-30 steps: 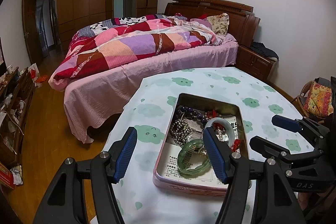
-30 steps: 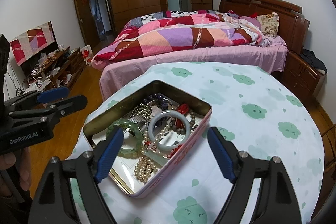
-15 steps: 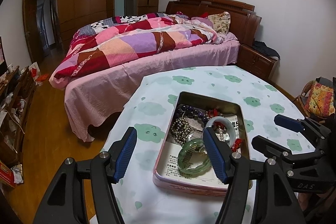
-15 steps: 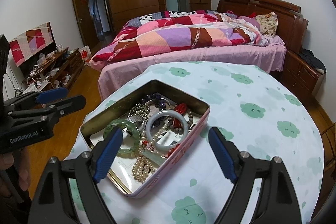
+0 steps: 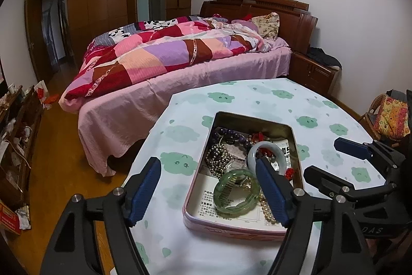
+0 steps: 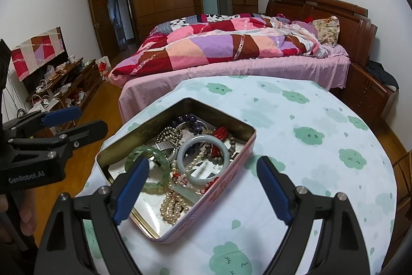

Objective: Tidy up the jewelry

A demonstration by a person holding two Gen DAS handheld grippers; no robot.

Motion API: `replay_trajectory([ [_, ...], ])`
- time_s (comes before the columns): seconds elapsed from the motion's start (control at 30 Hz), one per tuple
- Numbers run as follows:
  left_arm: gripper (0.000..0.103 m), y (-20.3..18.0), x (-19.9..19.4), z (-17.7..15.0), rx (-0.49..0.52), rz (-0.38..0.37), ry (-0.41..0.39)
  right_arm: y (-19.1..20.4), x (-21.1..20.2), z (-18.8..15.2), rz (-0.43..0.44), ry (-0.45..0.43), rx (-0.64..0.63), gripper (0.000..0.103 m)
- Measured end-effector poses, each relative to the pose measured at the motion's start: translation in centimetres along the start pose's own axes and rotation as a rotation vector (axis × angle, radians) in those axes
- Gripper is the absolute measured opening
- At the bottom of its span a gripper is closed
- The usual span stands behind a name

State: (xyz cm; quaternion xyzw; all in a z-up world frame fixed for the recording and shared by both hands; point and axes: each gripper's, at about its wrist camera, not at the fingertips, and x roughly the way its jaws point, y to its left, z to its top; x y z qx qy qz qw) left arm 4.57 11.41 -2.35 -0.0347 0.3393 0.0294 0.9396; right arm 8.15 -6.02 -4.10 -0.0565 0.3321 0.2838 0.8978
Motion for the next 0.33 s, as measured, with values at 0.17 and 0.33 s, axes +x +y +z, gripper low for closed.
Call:
replay_trajectory([
  [0.17,0.077,0.28,0.12,-0.03,-0.010,0.010,-0.006,-0.60,-0.02,-0.06,-0.002,0.004,0.001,0.088],
  [0.33,0.077,0.02,0.17,0.00,0.000,0.009,-0.007,-0.96,0.06,-0.07,-0.003,0.005,0.002,0.088],
])
